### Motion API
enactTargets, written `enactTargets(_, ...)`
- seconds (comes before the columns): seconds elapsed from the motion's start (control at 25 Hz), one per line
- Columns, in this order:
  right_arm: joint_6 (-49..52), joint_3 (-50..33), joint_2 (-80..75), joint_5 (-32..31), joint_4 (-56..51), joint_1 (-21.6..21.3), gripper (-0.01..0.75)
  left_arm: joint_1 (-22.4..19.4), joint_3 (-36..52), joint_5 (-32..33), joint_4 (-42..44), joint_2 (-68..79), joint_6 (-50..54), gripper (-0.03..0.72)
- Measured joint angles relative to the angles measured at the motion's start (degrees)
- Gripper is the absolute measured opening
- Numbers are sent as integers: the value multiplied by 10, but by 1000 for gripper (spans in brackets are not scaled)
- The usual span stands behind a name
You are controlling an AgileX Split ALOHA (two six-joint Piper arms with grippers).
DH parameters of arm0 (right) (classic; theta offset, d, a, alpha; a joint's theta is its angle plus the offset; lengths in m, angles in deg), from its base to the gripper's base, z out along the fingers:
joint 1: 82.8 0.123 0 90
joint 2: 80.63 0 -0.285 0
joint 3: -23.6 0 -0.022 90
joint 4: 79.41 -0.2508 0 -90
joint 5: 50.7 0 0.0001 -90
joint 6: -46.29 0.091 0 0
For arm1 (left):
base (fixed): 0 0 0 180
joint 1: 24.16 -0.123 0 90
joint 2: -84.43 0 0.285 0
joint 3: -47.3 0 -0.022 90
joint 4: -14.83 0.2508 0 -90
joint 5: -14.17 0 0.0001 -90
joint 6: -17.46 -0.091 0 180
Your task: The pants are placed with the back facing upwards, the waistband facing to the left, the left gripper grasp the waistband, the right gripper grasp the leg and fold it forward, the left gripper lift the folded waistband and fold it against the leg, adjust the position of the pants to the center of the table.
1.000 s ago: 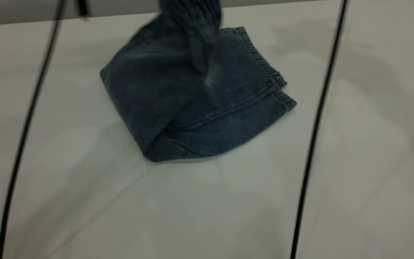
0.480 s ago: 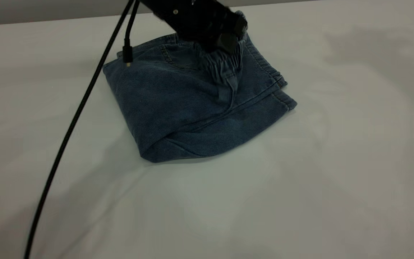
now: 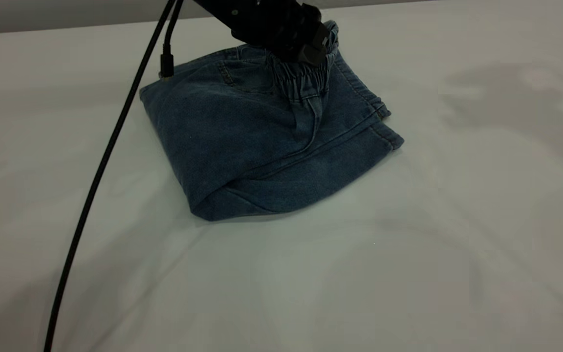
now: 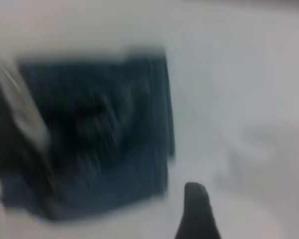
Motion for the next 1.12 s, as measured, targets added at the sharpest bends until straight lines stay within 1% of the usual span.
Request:
enactTargets(0.12,-11,-62,1,21,3,0,426,0,-17,0,-2,-5,-11,482)
enactTargets(0.2,-11,-83,1,41,22,0,426,0,-28,0,-10,-16,1,507)
enactTargets(0.32,1,-87,2,45,57,-1,426,0,-29,3,-30,-38,13,531)
enactTargets(0.44,13,-87,2,44,73,-1,426,-1,-29,28,-28,-66,13,537)
enactTargets(0.56,10,-86,-5,48,50,-1,426,-14,-29,58,-9,-102,12,540)
enactTargets(0.68,0,-86,-20,50,14,9,426,-40,-29,87,-9,-147,13,540)
enactTargets(0.84,-12,-86,-46,64,-1,47,426,-81,-29,86,-15,-220,26,540)
enactTargets(0.96,-12,-86,-80,83,-4,87,426,-106,-29,98,-15,-273,26,540)
enactTargets(1.04,-12,-86,-109,95,-4,120,426,-115,-29,108,-15,-307,29,540)
enactTargets(1.12,-12,-86,-137,110,-5,151,426,-115,-29,105,-15,-336,41,540)
